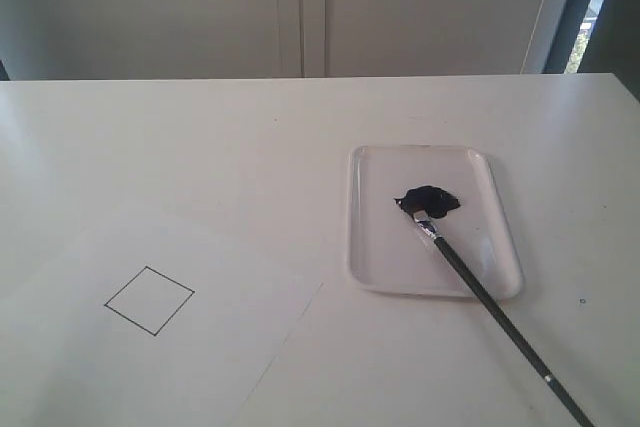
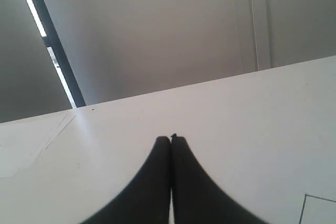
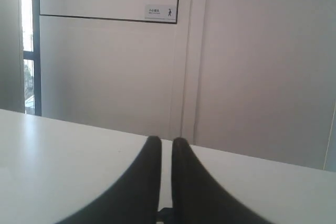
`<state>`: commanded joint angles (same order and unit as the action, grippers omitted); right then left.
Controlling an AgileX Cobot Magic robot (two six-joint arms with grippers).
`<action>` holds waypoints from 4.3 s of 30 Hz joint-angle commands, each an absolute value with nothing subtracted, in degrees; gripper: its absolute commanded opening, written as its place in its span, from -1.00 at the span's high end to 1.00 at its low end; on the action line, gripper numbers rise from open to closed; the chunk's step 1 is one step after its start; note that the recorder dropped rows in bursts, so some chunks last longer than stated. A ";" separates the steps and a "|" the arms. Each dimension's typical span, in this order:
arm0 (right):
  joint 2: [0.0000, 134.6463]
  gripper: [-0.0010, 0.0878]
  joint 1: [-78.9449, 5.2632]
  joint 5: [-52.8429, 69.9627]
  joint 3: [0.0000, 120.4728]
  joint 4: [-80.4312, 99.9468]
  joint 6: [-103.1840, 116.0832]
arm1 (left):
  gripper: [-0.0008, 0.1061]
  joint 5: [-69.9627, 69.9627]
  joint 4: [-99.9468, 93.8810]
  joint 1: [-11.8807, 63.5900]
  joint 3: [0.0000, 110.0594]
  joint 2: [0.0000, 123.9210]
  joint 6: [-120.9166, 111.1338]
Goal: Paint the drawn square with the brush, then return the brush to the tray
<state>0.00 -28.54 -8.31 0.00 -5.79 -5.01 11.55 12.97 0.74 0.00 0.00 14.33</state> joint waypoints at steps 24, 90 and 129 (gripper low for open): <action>0.00 0.80 -28.54 -10.71 0.00 -5.79 12.40 | 0.99 18.04 12.97 0.74 0.00 0.00 -13.01; 29.64 0.98 -28.54 23.83 41.43 2.12 1.06 | 0.99 -28.70 23.88 0.74 43.45 33.54 23.59; 80.16 -0.18 -28.54 21.23 47.45 6.07 1.79 | 0.99 -23.59 19.66 0.74 43.56 71.32 31.92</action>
<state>80.16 -28.54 21.23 47.45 6.07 1.79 -23.59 19.66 0.74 43.56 71.32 31.92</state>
